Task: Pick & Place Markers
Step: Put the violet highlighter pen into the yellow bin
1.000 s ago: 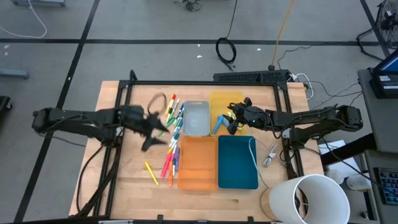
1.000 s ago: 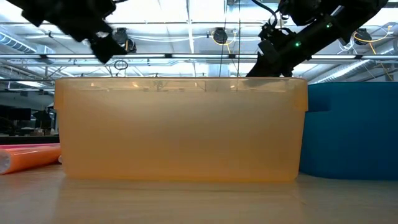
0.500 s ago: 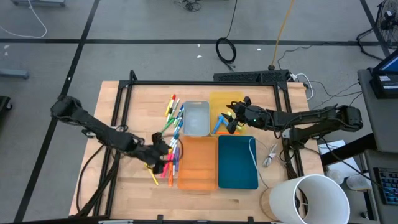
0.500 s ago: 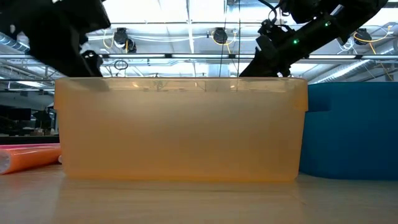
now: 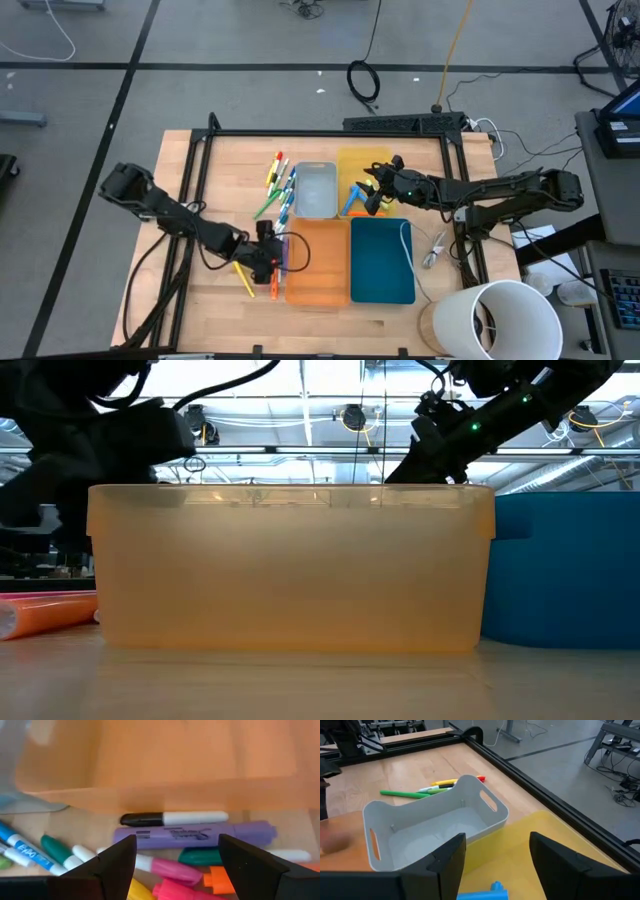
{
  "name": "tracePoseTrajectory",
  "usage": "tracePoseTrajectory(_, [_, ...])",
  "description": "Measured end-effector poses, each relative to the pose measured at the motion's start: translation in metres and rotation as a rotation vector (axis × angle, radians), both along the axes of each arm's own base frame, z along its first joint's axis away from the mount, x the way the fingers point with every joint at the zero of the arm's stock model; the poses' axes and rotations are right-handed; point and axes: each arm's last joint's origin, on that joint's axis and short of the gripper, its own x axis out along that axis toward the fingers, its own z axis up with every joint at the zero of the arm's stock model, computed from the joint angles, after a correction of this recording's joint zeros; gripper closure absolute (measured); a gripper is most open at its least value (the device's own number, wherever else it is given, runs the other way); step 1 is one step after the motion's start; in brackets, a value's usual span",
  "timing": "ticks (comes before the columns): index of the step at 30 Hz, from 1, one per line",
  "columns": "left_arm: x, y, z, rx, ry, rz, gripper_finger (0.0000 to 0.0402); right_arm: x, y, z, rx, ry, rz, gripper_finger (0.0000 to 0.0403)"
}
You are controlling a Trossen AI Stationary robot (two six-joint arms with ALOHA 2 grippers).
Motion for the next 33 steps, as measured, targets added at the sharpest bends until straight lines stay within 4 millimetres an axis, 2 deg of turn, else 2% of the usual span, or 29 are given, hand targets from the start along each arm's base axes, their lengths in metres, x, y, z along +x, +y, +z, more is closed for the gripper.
tracePoseTrajectory(8, [-0.001, -0.011, -0.002, -0.083, 0.016, -0.099, 0.0121, 0.0, 0.0, 0.0, 0.0, 0.0, 0.0, 0.0195])
tracePoseTrajectory(14, [-0.001, -0.018, 0.0, -0.065, -0.029, -0.098, 0.0121, 0.0, 0.0, 0.0, 0.0, 0.0, 0.0, 0.0197])
tracePoseTrajectory(21, [0.005, -0.028, -0.012, -0.071, -0.047, -0.137, 0.0121, 0.0, 0.0, 0.0, 0.0, 0.0, -0.001, 0.0196])
tracePoseTrajectory(28, [0.008, -0.023, -0.019, -0.107, -0.022, -0.087, 0.0121, 0.0, 0.0, 0.001, 0.001, -0.01, -0.002, 0.0197])
tracePoseTrajectory(33, [0.0, -0.018, -0.017, -0.103, 0.047, -0.051, 0.0121, 0.0, 0.0, 0.001, 0.0, -0.014, -0.002, 0.0199])
